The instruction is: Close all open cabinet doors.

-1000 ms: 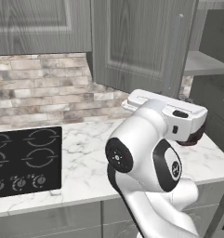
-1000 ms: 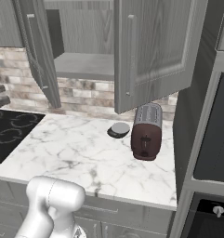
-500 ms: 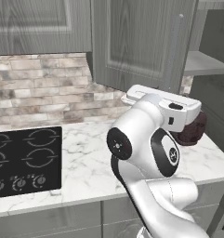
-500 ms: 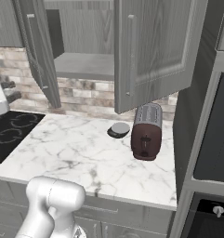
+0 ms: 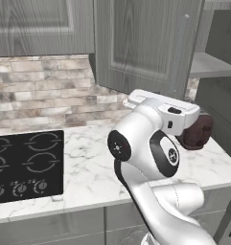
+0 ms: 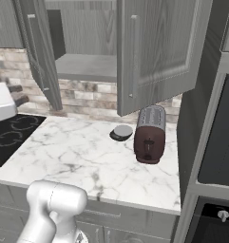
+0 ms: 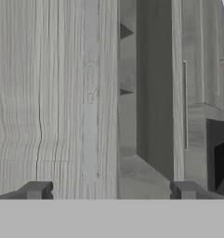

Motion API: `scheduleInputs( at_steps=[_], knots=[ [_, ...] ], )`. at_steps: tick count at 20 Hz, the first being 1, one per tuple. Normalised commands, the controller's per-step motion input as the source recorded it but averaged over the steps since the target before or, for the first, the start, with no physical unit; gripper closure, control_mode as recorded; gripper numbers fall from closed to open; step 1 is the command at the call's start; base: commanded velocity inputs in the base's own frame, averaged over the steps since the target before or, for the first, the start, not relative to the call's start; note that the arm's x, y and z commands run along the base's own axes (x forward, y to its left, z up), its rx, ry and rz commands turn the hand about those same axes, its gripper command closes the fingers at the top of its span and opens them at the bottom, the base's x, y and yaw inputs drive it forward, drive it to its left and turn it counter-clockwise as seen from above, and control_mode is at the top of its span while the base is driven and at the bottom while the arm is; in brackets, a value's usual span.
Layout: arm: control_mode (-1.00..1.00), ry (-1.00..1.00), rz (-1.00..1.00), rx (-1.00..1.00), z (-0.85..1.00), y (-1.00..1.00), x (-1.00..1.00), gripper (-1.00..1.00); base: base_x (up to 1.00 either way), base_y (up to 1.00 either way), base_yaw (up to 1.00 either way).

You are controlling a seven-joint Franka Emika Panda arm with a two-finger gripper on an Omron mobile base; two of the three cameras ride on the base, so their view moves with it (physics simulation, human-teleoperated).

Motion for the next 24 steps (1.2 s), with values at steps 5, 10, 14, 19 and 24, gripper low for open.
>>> scheduleInputs(
  at_steps=[5,10,14,19,24],
  knots=[
    [-1.0,-0.01,0.0,0.0,-0.14,-0.08,0.2,-1.0,0.0,0.0,0.0],
    [-1.0,-0.01,0.01,0.0,-0.01,-0.19,0.23,-1.0,0.0,0.0,0.0],
    [-1.0,0.0,0.04,0.0,-0.01,-0.21,0.29,-1.0,0.0,0.0,0.0],
    [-1.0,0.0,0.05,0.0,-0.01,-0.24,0.31,-1.0,0.0,0.0,0.0],
    [-1.0,0.0,0.05,0.0,-0.06,-0.23,0.35,-1.0,0.0,0.0,0.0]
  ],
)
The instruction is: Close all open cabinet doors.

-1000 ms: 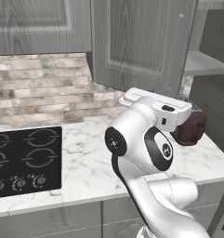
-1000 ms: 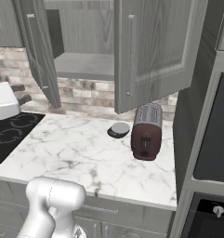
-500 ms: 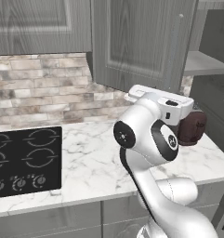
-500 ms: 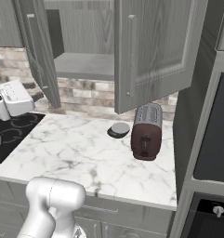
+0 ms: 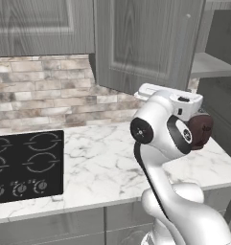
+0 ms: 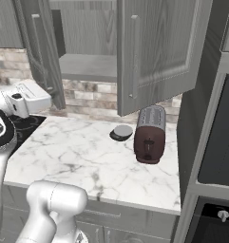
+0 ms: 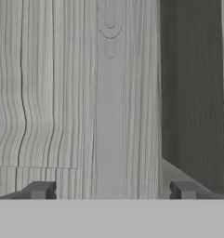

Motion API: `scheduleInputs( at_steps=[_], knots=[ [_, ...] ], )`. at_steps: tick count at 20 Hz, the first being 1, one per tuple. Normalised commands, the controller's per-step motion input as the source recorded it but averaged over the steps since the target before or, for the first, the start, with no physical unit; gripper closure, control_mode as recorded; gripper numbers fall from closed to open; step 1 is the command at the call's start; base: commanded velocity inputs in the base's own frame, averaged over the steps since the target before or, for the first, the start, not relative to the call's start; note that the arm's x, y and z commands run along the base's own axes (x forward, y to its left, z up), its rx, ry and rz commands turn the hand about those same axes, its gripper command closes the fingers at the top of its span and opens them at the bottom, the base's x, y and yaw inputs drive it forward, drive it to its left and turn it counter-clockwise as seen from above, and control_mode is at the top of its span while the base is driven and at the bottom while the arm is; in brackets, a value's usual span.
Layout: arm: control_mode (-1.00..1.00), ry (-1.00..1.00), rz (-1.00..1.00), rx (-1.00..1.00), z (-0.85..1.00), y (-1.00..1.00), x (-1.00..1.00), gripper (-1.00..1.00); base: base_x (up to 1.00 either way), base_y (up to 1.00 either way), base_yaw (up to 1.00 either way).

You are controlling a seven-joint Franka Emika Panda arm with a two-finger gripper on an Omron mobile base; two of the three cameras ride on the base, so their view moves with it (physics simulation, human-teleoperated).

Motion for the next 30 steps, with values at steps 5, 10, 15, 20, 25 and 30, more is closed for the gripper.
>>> scheduleInputs(
  at_steps=[5,10,15,20,25,30],
  knots=[
    [-1.0,0.0,0.05,0.0,-0.06,-0.22,0.36,-1.0,0.0,0.0,0.0],
    [-1.0,0.0,0.04,0.0,-0.07,-0.23,0.47,-1.0,0.0,0.0,0.0],
    [-1.0,0.0,0.05,0.0,-0.08,-0.27,0.59,-1.0,0.0,0.0,0.0],
    [-1.0,0.0,0.05,0.0,-0.08,-0.25,0.65,-1.0,0.0,0.0,0.0],
    [-1.0,0.0,0.05,0.0,-0.08,-0.24,0.63,-1.0,0.0,0.0,0.0],
    [-1.0,0.0,0.03,0.0,-0.08,-0.14,0.64,-1.0,0.0,0.0,0.0]
  ],
)
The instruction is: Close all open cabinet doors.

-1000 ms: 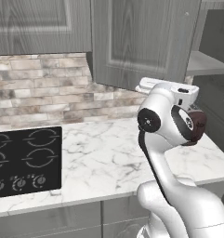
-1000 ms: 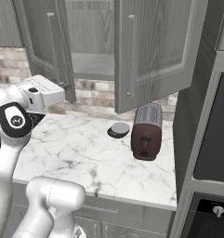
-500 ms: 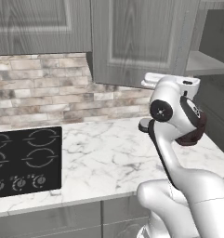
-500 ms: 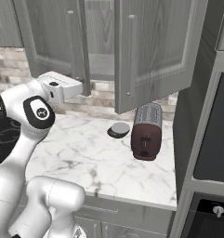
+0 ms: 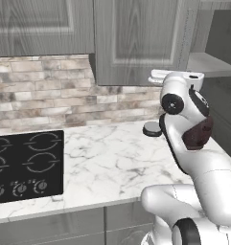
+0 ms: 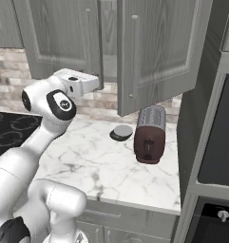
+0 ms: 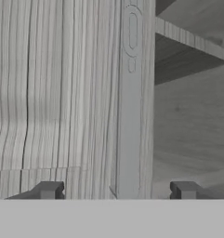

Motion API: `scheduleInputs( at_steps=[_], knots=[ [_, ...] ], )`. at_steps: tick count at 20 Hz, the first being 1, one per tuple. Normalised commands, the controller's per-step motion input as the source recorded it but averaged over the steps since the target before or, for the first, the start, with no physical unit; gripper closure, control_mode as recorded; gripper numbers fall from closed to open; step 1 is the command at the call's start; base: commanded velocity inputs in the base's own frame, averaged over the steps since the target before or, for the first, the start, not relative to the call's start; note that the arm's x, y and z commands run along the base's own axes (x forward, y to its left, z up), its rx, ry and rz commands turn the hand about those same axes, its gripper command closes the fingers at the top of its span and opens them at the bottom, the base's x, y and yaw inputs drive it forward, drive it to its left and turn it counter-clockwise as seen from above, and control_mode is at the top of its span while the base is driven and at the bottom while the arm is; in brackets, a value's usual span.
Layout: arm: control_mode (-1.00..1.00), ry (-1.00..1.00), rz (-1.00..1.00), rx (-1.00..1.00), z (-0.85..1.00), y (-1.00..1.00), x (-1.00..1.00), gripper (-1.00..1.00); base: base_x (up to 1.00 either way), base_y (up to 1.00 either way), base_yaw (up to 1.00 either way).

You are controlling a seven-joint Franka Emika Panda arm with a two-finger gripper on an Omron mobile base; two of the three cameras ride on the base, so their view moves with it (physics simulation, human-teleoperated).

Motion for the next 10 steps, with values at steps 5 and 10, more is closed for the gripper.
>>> scheduleInputs(
  at_steps=[5,10],
  knots=[
    [-1.0,0.0,0.01,0.0,-0.1,-0.08,0.65,-1.0,0.0,0.0,0.0],
    [-1.0,0.0,0.0,0.0,-0.08,-0.08,0.62,-1.0,0.0,0.0,0.0]
  ],
)
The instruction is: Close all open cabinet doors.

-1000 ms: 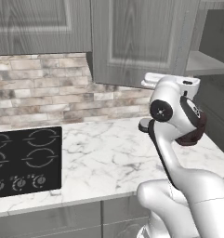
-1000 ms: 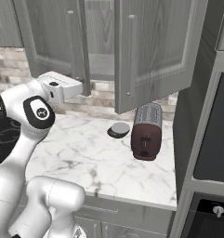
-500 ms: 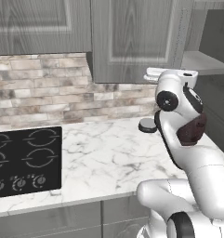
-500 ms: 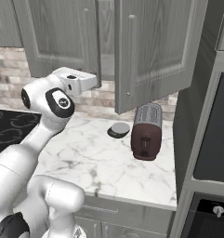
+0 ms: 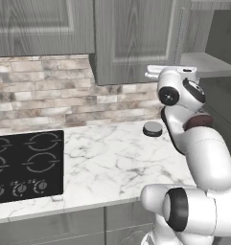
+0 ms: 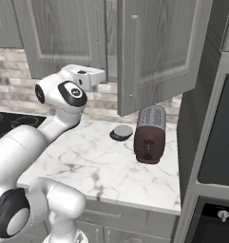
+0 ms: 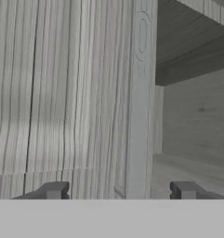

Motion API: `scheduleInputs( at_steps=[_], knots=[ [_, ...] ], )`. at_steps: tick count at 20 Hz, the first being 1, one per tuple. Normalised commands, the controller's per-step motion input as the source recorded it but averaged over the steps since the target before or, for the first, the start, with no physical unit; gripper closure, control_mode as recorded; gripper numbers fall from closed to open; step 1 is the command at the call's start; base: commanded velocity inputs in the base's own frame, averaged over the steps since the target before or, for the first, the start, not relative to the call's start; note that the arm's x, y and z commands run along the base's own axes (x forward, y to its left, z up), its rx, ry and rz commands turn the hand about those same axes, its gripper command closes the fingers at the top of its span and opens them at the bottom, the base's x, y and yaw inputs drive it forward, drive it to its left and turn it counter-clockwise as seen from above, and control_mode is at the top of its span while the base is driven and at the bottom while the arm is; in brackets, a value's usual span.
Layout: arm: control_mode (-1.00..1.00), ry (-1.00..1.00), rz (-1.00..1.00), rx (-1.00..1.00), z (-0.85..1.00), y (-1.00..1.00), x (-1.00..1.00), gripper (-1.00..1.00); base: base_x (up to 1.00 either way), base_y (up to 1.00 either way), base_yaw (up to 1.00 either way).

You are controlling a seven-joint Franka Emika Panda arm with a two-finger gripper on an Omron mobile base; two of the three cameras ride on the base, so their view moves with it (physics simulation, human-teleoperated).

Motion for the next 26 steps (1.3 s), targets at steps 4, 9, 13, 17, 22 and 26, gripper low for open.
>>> scheduleInputs(
  at_steps=[4,9,13,17,22,26],
  knots=[
    [-1.0,0.0,0.0,0.0,-0.07,-0.06,0.44,-1.0,0.0,0.0,0.0],
    [-1.0,0.04,0.0,0.0,-0.04,0.0,0.01,-1.0,0.0,0.0,0.0],
    [-1.0,0.15,0.0,0.0,-0.07,0.0,-0.86,-1.0,0.0,0.0,0.0],
    [-1.0,0.23,-0.01,0.08,0.11,0.0,-0.97,-1.0,0.0,0.0,0.0],
    [-1.0,0.33,-0.04,0.14,0.5,0.0,-0.86,-1.0,0.0,0.0,0.0],
    [-1.0,0.36,-0.04,0.17,0.7,0.0,-0.88,-1.0,0.0,0.0,0.0]
  ],
)
